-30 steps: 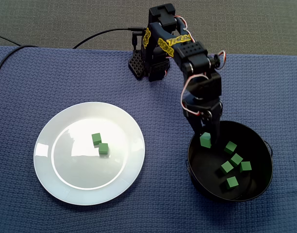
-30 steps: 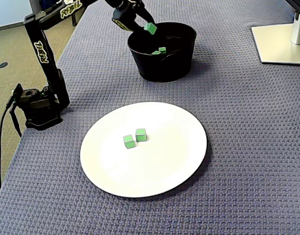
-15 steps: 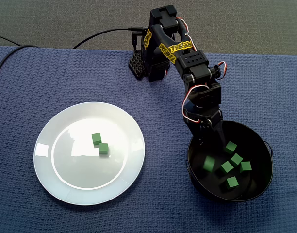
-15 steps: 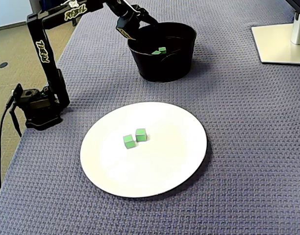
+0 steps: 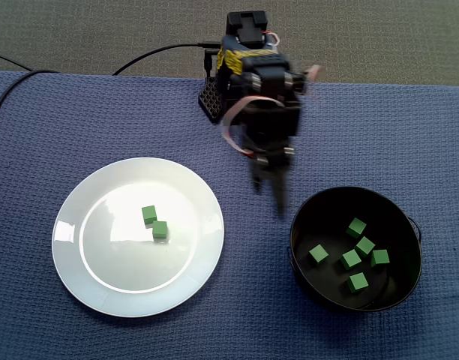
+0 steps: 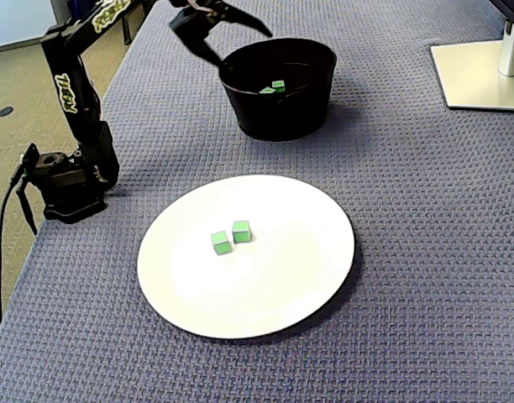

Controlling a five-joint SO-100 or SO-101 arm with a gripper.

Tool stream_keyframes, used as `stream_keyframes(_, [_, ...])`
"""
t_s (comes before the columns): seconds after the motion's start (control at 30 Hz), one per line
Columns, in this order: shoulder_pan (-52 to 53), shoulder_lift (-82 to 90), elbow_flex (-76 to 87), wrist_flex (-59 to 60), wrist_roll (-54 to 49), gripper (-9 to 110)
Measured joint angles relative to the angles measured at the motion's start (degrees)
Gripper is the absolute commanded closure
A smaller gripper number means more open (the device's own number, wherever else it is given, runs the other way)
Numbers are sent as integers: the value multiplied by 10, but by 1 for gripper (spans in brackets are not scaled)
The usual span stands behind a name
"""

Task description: Pick up the items on the white plate and put them in the black container.

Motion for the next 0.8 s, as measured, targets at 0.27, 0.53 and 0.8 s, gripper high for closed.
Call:
stream_keyframes(0.27, [178, -25, 22, 31, 74, 67])
stream_keyframes(0.53, [251, -43, 144, -38, 15, 68])
stream_keyframes(0.8, [273, -78, 204, -104, -20, 69])
